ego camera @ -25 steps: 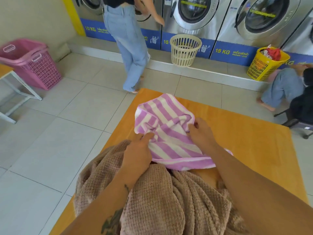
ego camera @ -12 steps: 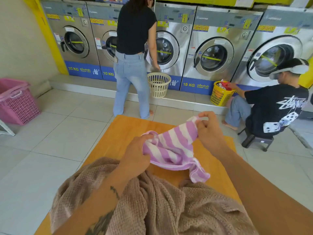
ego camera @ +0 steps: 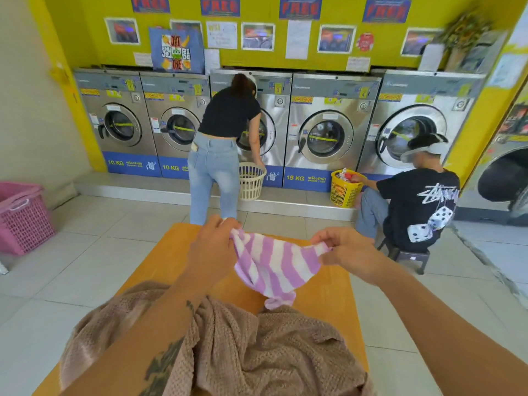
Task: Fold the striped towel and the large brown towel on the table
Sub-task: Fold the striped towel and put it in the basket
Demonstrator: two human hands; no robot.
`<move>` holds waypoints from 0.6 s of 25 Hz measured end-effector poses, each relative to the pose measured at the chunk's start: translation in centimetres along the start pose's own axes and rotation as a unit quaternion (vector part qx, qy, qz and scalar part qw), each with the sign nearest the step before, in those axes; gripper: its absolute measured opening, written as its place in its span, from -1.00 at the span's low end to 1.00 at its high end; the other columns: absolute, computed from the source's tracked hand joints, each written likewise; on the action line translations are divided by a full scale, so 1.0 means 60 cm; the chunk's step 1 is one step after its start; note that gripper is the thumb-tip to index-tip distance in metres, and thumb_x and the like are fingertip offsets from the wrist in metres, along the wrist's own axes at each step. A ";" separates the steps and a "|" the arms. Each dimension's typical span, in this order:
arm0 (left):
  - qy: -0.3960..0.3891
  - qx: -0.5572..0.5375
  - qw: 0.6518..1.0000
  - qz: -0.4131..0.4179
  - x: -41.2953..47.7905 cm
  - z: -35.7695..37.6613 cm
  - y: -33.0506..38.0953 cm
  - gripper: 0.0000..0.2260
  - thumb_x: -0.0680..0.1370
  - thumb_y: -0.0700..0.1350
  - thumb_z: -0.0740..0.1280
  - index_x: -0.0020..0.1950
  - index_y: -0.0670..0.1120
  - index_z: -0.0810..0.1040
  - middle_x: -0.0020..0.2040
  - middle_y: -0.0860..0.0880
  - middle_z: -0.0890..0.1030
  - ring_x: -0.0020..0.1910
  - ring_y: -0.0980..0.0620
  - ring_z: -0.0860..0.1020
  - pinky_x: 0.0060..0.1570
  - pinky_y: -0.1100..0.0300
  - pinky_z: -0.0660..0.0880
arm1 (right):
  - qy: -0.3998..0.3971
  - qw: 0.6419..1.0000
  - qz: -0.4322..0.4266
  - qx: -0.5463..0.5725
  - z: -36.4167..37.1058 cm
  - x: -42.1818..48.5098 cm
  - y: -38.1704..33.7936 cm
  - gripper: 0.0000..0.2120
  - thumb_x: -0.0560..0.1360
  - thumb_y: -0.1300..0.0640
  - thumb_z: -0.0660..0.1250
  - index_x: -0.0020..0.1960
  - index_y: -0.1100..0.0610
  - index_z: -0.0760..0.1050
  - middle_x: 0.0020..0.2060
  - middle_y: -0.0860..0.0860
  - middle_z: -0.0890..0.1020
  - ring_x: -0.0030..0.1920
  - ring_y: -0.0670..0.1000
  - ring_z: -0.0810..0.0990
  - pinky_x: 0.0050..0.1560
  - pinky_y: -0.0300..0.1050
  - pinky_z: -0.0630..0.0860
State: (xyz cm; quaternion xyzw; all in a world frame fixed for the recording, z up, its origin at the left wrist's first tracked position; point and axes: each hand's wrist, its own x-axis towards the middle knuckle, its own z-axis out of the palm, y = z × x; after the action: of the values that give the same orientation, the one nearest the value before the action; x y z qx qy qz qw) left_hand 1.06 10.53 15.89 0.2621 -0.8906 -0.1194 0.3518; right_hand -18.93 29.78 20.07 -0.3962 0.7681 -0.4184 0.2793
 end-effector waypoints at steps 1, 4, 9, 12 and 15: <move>0.013 0.017 1.000 -0.002 0.001 -0.005 0.005 -0.63 0.49 -0.05 0.05 0.01 -0.10 0.62 -0.11 -0.13 0.49 -0.31 -0.14 0.42 -0.36 0.08 0.39 | 0.025 0.999 -0.007 -0.028 -0.014 -0.012 0.003 -0.74 0.40 0.52 0.34 -0.06 0.21 0.60 -0.25 0.04 0.61 -0.25 -0.04 0.56 -0.29 -0.26 0.50; 0.020 0.068 0.995 -0.063 0.021 -0.038 -0.014 -0.73 0.46 -0.24 0.23 0.10 -0.10 0.60 -0.06 -0.16 0.45 -0.23 -0.24 0.50 -0.29 0.01 0.45 | 0.238 0.968 -0.031 -0.066 -0.082 -0.024 -0.001 -0.74 0.43 0.46 0.27 -0.15 0.13 0.59 -0.20 0.03 0.61 -0.28 0.02 0.53 -0.34 -0.16 0.48; 0.045 0.086 0.992 -0.075 0.055 -0.090 -0.028 -0.73 0.49 -0.33 0.30 0.14 -0.13 0.61 -0.02 -0.13 0.46 -0.15 -0.18 0.50 -0.18 -0.04 0.52 | 0.296 0.952 -0.046 -0.062 -0.119 -0.031 -0.029 -0.74 0.43 0.40 0.23 -0.17 0.14 0.64 -0.21 0.04 0.65 -0.24 -0.04 0.53 -0.33 -0.22 0.40; 0.044 0.029 0.997 -0.059 0.044 -0.078 -0.016 -0.84 0.52 -0.26 0.28 0.02 -0.15 0.64 -0.04 -0.12 0.48 -0.15 -0.16 0.51 -0.15 -0.01 0.51 | 0.222 0.970 -0.033 -0.095 -0.083 -0.035 -0.012 -0.75 0.50 0.35 0.26 -0.09 0.12 0.69 -0.14 0.04 0.69 -0.12 0.00 0.61 -0.27 -0.25 0.45; 0.013 0.002 0.996 -0.088 0.039 -0.071 -0.036 -0.82 0.54 -0.16 0.27 -0.22 -0.17 0.57 -0.23 -0.09 0.50 -0.23 -0.13 0.48 -0.27 0.09 0.37 | 0.241 0.963 -0.029 -0.119 -0.068 -0.032 -0.006 -0.78 0.55 0.29 0.28 -0.03 0.14 0.70 -0.10 0.03 0.68 -0.07 0.03 0.60 -0.17 -0.23 0.45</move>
State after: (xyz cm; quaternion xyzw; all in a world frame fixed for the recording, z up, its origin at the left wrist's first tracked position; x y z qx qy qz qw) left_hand 3.38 7.31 19.41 0.3414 -0.8598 -0.1443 0.3512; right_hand -20.88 33.00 22.59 -0.3358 0.8452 -0.4150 0.0246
